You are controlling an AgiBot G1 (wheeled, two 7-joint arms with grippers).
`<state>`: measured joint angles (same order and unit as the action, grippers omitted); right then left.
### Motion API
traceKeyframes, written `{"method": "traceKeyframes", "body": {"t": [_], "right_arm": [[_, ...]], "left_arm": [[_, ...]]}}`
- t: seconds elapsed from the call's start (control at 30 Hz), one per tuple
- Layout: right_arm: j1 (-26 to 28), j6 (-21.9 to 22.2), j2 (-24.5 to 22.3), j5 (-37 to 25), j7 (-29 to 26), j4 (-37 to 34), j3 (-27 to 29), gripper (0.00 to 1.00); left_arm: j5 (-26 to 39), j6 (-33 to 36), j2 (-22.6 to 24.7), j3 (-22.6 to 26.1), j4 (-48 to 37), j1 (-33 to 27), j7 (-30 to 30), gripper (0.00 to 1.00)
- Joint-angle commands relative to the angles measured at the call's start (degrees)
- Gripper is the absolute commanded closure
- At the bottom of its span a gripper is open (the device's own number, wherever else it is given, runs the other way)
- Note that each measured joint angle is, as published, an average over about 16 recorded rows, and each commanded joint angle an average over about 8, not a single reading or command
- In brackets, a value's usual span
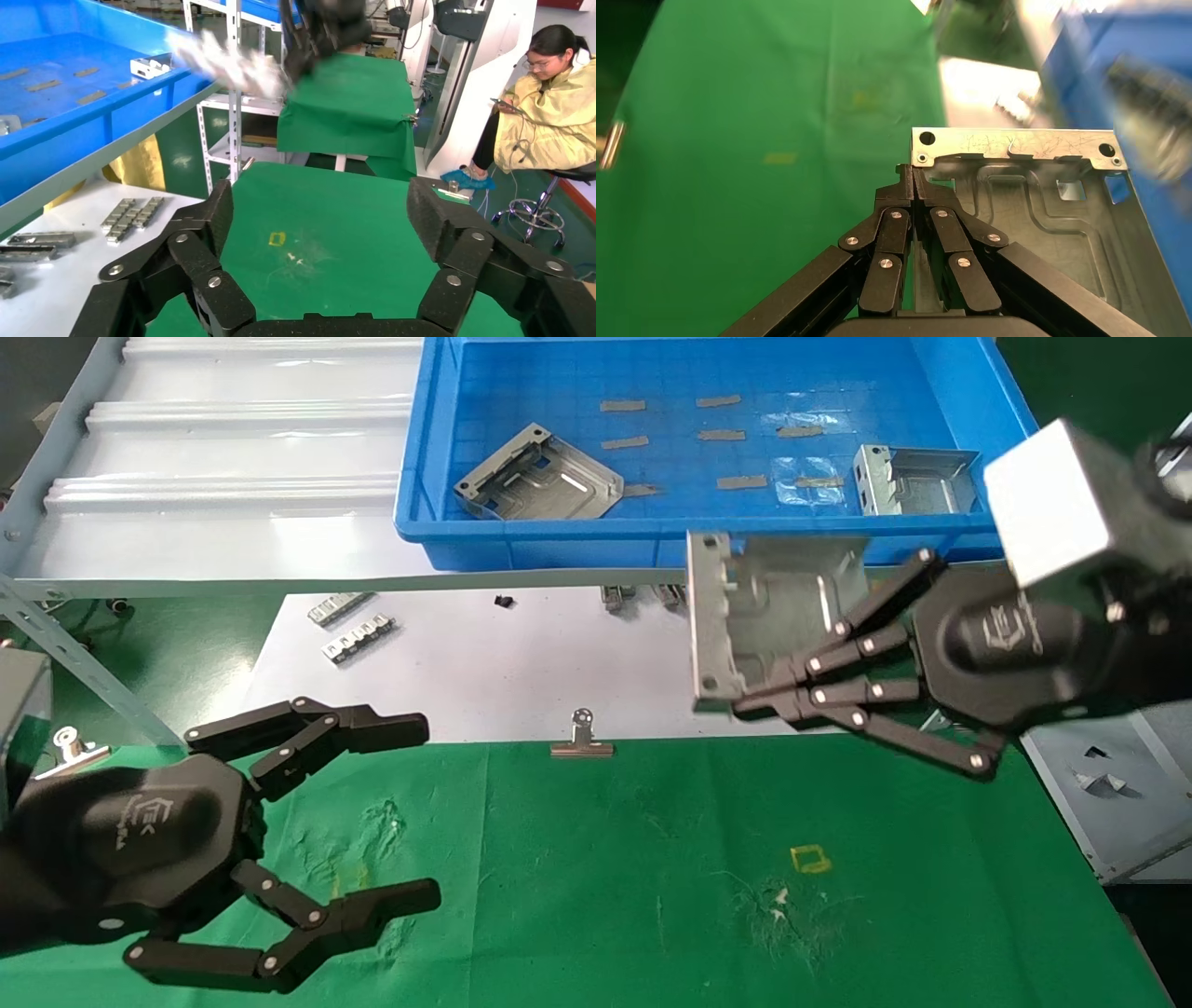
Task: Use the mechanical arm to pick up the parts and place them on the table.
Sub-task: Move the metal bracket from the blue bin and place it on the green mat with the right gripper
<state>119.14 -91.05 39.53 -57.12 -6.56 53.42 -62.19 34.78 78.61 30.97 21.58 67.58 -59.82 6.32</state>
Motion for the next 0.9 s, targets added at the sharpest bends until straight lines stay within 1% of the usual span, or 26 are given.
{"method": "traceKeyframes", "body": {"t": [0.03, 0.2, 0.4, 0.6, 0.77, 0.9], "right_arm": [[-0.73, -0.02, -2.14, 0.7, 0.49, 2.31, -2.32, 1.0], [-4.87, 1.03, -1.75, -2.61, 5.52, 0.03, -7.58, 1.0], [-9.2, 1.72, 2.67, -8.05, 13.16, -5.9, -12.17, 1.0], [-10.31, 2.37, 8.03, -11.38, 18.95, -13.54, -14.34, 1.0], [-10.91, 2.26, 12.06, -12.93, 21.78, -19.47, -15.69, 1.0], [-11.36, 3.0, 14.48, -13.78, 23.78, -23.85, -16.33, 1.0]], "left_arm": [[0.0, 0.0, 0.0, 0.0, 0.0, 0.0, 0.0, 0.0], [0.0, 0.0, 0.0, 0.0, 0.0, 0.0, 0.0, 0.0], [0.0, 0.0, 0.0, 0.0, 0.0, 0.0, 0.0, 0.0], [0.0, 0.0, 0.0, 0.0, 0.0, 0.0, 0.0, 0.0], [0.0, 0.0, 0.0, 0.0, 0.0, 0.0, 0.0, 0.0], [0.0, 0.0, 0.0, 0.0, 0.0, 0.0, 0.0, 0.0]]}}
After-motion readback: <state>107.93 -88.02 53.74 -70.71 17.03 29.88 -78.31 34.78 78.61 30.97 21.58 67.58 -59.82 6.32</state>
